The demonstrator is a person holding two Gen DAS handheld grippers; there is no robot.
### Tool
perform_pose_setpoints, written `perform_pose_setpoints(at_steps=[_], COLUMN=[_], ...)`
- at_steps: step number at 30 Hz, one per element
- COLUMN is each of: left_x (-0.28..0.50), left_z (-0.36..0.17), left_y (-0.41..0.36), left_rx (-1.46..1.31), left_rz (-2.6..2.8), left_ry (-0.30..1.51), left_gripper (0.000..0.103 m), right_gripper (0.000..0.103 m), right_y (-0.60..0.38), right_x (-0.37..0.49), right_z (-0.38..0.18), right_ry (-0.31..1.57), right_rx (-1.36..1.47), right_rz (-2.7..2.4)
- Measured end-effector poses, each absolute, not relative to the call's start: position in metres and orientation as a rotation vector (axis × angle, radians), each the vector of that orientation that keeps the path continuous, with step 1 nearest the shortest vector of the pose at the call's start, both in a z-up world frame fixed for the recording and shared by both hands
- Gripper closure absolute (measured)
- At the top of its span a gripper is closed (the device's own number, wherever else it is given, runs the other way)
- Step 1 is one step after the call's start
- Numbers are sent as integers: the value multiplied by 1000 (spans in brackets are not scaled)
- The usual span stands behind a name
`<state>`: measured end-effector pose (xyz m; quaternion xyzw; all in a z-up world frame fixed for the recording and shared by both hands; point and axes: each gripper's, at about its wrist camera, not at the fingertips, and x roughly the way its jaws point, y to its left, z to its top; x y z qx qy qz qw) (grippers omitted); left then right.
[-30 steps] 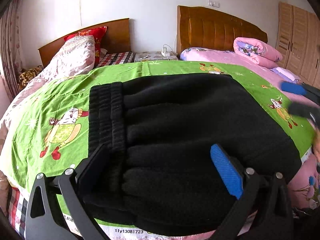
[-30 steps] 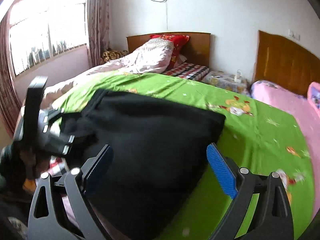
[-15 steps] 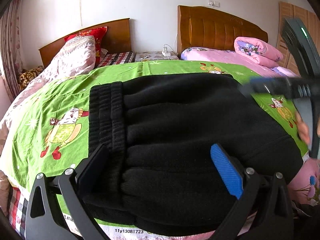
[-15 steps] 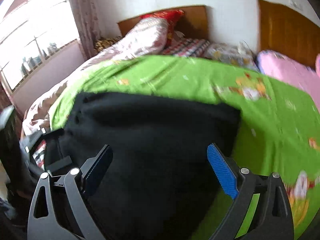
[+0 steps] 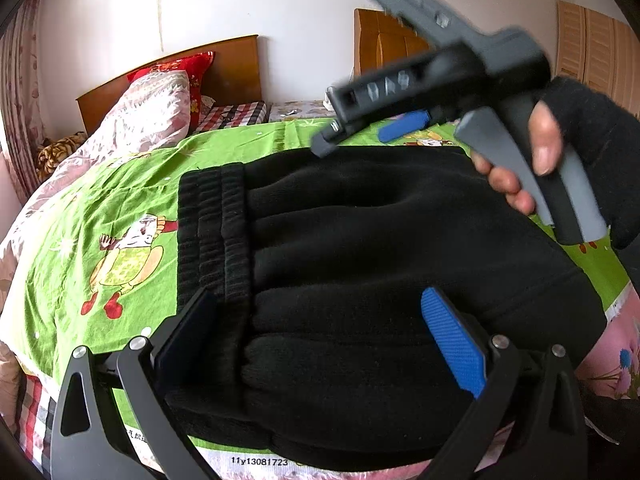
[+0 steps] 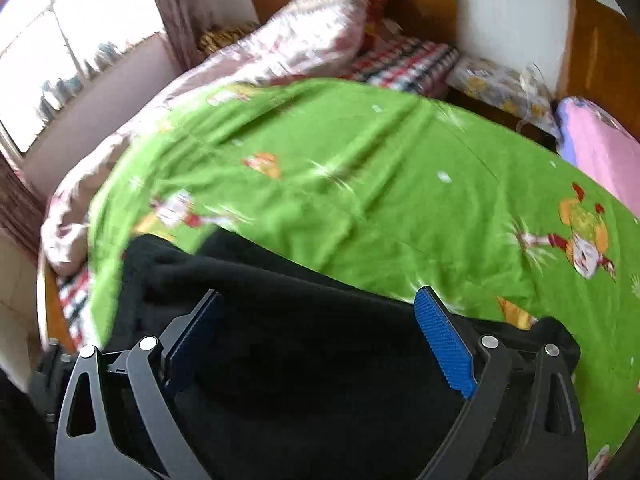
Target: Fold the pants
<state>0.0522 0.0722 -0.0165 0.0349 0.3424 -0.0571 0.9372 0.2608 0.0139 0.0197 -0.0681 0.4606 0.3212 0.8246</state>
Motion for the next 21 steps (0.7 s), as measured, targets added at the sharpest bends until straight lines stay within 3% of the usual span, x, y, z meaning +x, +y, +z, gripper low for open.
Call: perform_pose_setpoints(at_steps=[6,9,15,21], left_x=[52,54,53,53], left_z=[-17,-17,-18,-18], left_y=[72,74,75,73], left_rx=[73,72,72,71], left_rz=[-115,-118,-119,-110], left_ry=[703,707,705,702], left_gripper=[1,1,1,1], right_gripper=[11,11,8,7], right_y=[67,66,22,-40], right_x=[256,267,235,203], right_z=[-4,-7,42,30], right_ry=[1020,1041,826,896], right_rx=[-341,-286,-197,-138], right_rz=[706,716,678,659])
